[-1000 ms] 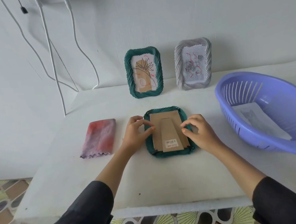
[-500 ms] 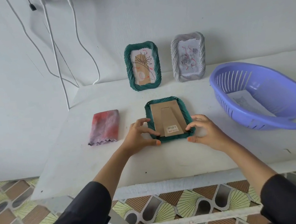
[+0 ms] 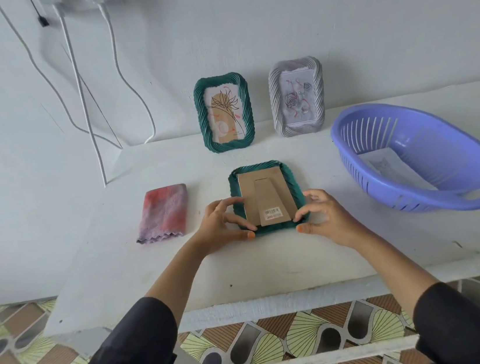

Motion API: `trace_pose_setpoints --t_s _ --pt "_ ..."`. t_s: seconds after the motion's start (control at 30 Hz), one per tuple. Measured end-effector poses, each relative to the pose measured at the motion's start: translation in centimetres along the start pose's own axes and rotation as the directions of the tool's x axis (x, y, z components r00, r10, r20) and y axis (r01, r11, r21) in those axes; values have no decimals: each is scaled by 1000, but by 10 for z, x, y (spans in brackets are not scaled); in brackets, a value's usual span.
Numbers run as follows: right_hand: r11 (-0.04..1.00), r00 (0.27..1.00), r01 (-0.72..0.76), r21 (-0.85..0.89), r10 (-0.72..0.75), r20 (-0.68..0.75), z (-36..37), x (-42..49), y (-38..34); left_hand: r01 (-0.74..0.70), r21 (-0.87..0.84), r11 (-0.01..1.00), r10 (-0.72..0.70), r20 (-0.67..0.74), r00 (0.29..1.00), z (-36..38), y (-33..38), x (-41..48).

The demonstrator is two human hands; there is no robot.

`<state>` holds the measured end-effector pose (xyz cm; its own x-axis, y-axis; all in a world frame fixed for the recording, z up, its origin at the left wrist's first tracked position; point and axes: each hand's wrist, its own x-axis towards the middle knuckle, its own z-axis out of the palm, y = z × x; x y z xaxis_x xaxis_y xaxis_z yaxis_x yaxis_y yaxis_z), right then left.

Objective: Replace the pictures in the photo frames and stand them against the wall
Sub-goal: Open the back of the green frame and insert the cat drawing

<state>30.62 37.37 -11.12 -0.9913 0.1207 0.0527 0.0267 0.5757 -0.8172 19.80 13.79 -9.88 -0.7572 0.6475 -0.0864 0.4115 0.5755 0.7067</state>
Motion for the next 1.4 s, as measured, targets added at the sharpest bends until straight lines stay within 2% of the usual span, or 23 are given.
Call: trace_pose_setpoints --t_s 0.07,0.1,0.17,0.2,0.3,0.43,0.53,0.73,0.9,1.13,1.4 --pt "1000 1000 4 -1 -4 26 -3 0 -1 46 -61 997 -46 1 999 -4 4 1" --pt "1000 998 5 -1 -5 56 -5 1 -2 73 -182 981 -78 -19 997 -5 5 2" --pt "1000 992 -10 26 7 124 -11 4 -6 84 -455 886 -150 -111 982 -6 8 6" --pt "999 992 -18 36 14 126 -14 8 -7 74 -501 862 -188 -180 966 -4 9 10" --pt "999 999 -42 -14 41 -23 -17 32 -8 174 -363 915 -317 -381 869 7 11 30" --pt "968 986 -120 -222 90 -142 -10 61 -4 403 -179 898 -436 -490 755 20 19 51" --pt "941 983 -112 -319 58 -173 -3 63 1 432 -193 881 -465 -522 715 24 21 52" --pt "946 982 -83 -314 24 -189 0 61 6 420 -331 845 -535 -509 675 21 28 52" --pt "944 981 -90 -317 29 -192 0 59 6 376 -465 802 -579 -445 684 15 37 52" --pt "942 980 -106 -320 44 -195 -1 60 7 232 -545 806 -499 -413 762 3 56 54" --pt "945 977 -105 -309 40 -209 0 59 4 222 -635 740 -484 -273 831 -6 59 57"
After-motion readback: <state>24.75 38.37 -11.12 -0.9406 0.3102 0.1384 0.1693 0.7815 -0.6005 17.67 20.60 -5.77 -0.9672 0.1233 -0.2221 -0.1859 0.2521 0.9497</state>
